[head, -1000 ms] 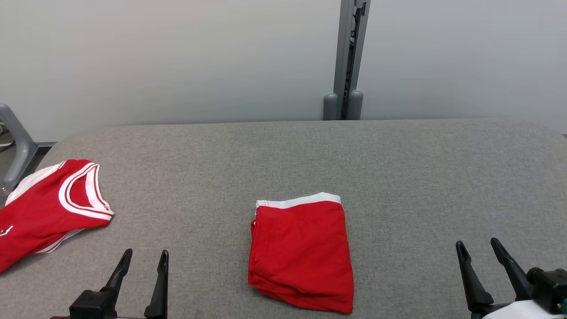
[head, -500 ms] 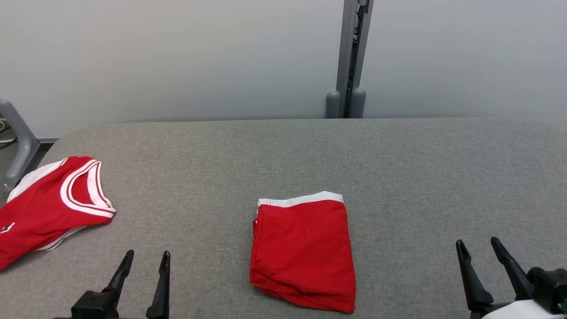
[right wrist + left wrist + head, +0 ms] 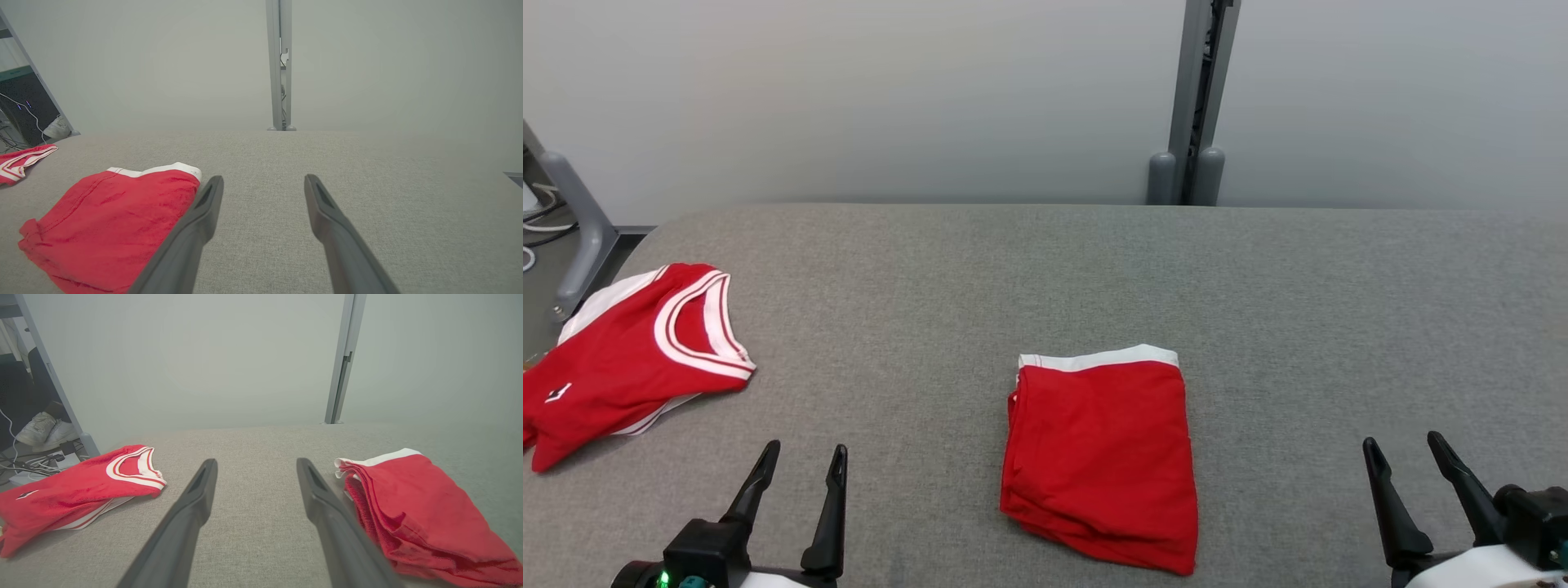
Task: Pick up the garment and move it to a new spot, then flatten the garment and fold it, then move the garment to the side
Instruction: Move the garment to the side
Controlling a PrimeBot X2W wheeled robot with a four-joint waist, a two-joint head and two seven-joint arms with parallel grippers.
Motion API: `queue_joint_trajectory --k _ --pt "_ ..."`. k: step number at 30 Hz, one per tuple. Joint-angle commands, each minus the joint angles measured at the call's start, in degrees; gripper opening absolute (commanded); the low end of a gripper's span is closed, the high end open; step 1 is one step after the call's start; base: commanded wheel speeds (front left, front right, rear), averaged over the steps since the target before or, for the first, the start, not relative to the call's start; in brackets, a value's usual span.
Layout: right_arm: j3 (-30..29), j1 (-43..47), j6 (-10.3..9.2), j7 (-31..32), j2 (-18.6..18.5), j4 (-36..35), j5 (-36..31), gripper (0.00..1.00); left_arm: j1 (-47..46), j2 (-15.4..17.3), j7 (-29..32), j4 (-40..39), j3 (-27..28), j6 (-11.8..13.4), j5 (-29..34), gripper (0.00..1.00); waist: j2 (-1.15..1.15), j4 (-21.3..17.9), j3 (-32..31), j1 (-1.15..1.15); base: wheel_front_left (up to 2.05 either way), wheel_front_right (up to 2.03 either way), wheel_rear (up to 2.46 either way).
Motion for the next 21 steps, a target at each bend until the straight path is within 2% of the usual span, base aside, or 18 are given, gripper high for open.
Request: queue_joint_trajectory --k 1,6,13,21 --pt "0.2 -0.8 -0.01 0.5 -0.4 -0.1 -0.2 1.00 -1.3 0.1 -0.4 -0.2 0.0 -0.3 0.5 1.00 0.00 1.1 1.1 0.00 0.00 0.00 0.00" --pt "3.7 -3.1 -0.01 1.3 -1.2 1.6 0.0 1.00 -3.9 -0.4 -1.2 0.0 -0.4 -0.5 0.5 1.00 0.00 4.1 4.5 0.00 0.00 0.00 0.00" --pt "10.4 -7.3 -0.01 2.2 -1.3 8.0 1.1 1.00 -7.9 -2.2 -3.1 2.1 -1.6 -1.7 -0.1 1.00 0.00 7.7 8.3 0.00 0.00 0.00 0.00" --pt "13.7 -9.8 -0.01 4.7 -1.5 14.5 2.6 1.00 -10.5 -3.3 -4.7 4.7 -2.4 -2.7 -0.4 1.00 0.00 9.3 10.9 0.00 0.00 0.00 0.00"
